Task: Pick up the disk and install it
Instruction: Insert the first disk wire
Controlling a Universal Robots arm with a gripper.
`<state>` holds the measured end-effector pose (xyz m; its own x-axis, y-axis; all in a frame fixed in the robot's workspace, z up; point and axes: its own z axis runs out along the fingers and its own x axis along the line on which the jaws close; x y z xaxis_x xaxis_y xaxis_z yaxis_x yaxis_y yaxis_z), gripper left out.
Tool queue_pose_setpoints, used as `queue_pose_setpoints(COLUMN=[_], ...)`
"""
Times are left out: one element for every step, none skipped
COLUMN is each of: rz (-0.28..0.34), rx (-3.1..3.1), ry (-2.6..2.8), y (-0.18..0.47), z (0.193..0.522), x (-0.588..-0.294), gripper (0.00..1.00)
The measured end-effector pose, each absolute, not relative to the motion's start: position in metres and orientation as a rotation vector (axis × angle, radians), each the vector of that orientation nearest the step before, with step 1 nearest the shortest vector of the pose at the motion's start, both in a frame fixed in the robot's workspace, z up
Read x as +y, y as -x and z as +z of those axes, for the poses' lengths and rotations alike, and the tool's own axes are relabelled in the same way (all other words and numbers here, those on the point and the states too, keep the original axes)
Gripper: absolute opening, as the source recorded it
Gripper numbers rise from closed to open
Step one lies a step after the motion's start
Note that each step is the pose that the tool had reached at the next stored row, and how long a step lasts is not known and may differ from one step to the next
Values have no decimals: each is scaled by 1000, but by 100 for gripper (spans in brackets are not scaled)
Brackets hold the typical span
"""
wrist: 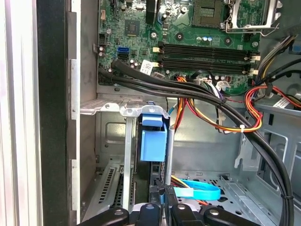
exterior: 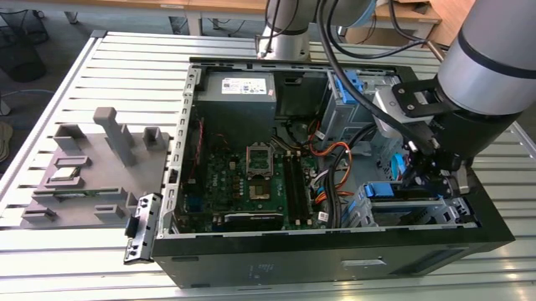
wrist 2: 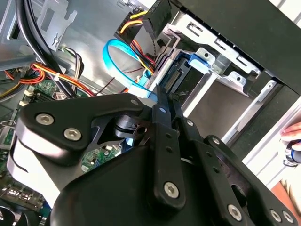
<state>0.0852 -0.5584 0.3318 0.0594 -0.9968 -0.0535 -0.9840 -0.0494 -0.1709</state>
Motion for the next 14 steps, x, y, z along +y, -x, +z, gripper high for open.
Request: queue_pose_setpoints(rz=[-118,-118,-118,-118,-118,-118,-118,-118,-118,-118,-118,-119,-119,-119], rx=[2047,2047,2047,2047,2047,2046,2046,2046,2046,2046,2046,2047,2047,2047], ry=[2163,2163,2163,2163,2163,2163,2163,2163,2162,2163,2163,2163,2163,2163], y=[-85,-85,-85,-85,-85,-85,-85,-85,-85,-85,-85,-85,-85,-85], z=[331,331,331,331,331,331,331,331,330,330,329,328,328,328], x=[-558,-558,-558,-558,-558,-558,-558,-558,-558,-558,-558,-558,-558,-558], gripper=[16,16,16,16,16,16,16,16,16,16,16,16,16,16])
